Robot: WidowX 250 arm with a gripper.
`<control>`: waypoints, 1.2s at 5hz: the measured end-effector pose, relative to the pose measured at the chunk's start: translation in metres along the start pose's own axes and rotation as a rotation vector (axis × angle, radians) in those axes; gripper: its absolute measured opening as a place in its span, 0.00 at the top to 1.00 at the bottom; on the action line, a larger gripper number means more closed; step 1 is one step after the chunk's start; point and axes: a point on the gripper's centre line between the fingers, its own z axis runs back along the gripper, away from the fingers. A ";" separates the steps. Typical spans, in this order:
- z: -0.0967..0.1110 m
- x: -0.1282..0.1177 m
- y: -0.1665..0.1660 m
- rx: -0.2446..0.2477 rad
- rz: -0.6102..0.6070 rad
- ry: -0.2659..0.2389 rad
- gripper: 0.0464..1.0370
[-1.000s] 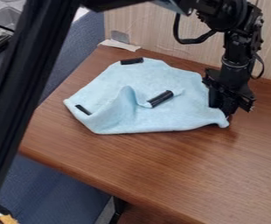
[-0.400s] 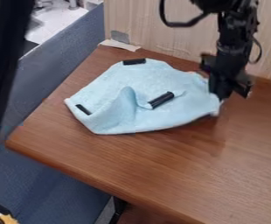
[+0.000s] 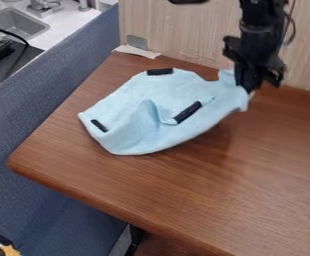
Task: Fold the cloth from bottom right to top left
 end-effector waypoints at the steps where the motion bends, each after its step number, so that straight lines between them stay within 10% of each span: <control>1: 0.027 -0.023 0.030 0.054 0.051 -0.038 0.96; 3: 0.047 -0.080 0.078 0.119 0.147 -0.021 0.96; 6: 0.002 -0.158 0.116 0.161 0.155 0.097 0.96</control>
